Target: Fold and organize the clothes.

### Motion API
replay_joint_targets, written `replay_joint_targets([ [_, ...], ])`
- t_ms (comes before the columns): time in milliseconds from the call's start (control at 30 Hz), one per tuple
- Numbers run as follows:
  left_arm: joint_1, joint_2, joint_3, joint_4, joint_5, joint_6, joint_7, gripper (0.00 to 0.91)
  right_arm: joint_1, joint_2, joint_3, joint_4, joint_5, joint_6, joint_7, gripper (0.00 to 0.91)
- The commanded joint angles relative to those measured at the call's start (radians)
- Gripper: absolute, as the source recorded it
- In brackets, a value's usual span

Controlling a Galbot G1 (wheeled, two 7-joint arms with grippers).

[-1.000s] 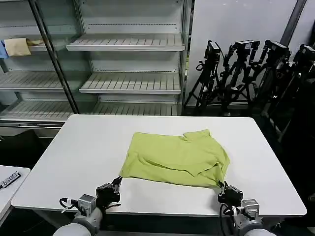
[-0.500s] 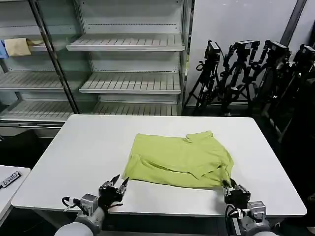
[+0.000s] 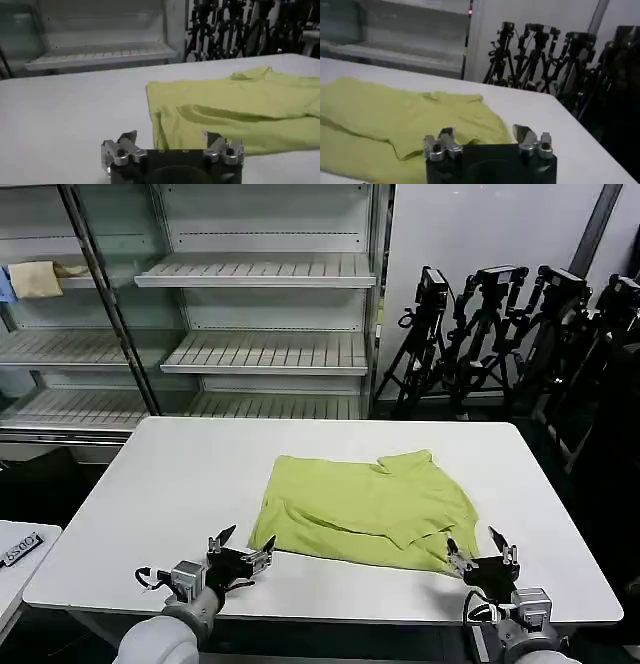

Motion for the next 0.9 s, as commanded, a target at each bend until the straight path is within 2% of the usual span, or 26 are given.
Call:
replay_joint_targets([
  [33,-0.036,-0.012,0.009,0.022,-0.015,-0.102,0.000,0.907,0.044,0.022,-0.039,-0.020,-0.026,0.132,-0.001,0.907],
  [133,-0.041,-0.018,0.016,0.038,-0.001,-0.096,-0.001,0.907,0.044,0.026,-0.052,-0.027,-0.054,0.124,-0.004,0.907],
  [200,-0.048,-0.020,0.019,0.055,0.001,-0.082,-0.002,0.907,0.048,0.026,-0.054,-0.033,-0.055,0.096,0.001,0.907],
  [400,-0.069,-0.027,0.022,0.080,-0.003,-0.071,0.000,0.907,0.085,0.025,-0.061,-0.072,-0.045,0.082,0.005,0.907],
  [467,-0.077,-0.029,0.027,0.093,-0.002,-0.055,0.000,0.907,0.092,0.025,-0.064,-0.081,-0.028,0.039,0.009,0.907],
  [600,-0.087,-0.032,0.042,0.114,-0.005,0.039,0.021,0.907,0.096,0.027,-0.055,-0.116,0.012,-0.033,0.048,0.907],
  [900,-0.098,-0.042,0.057,0.136,0.017,0.059,0.018,0.907,0.077,0.026,-0.048,-0.124,0.047,-0.113,0.069,0.907],
])
